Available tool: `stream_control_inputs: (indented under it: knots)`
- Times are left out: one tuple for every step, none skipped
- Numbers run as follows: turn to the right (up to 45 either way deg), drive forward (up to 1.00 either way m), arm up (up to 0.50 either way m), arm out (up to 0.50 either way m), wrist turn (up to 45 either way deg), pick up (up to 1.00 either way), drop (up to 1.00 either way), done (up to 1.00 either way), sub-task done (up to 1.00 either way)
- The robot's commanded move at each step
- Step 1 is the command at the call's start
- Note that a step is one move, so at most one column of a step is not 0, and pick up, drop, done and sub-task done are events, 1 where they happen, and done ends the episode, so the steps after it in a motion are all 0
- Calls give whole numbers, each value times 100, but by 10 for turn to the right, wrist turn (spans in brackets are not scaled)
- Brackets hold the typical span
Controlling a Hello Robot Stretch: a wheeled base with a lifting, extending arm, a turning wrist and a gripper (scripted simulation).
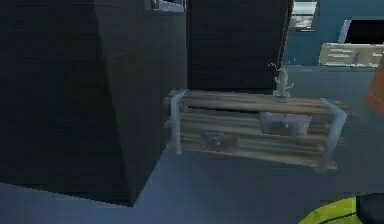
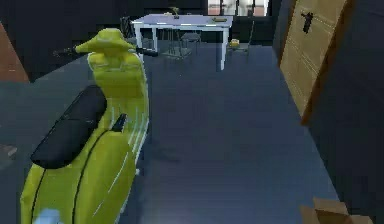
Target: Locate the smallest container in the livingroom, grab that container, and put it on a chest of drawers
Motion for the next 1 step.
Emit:
stream_control_inputs:
  knots:
    - [0, 95, 0, 0, 0, 0, 0, 0, 0]
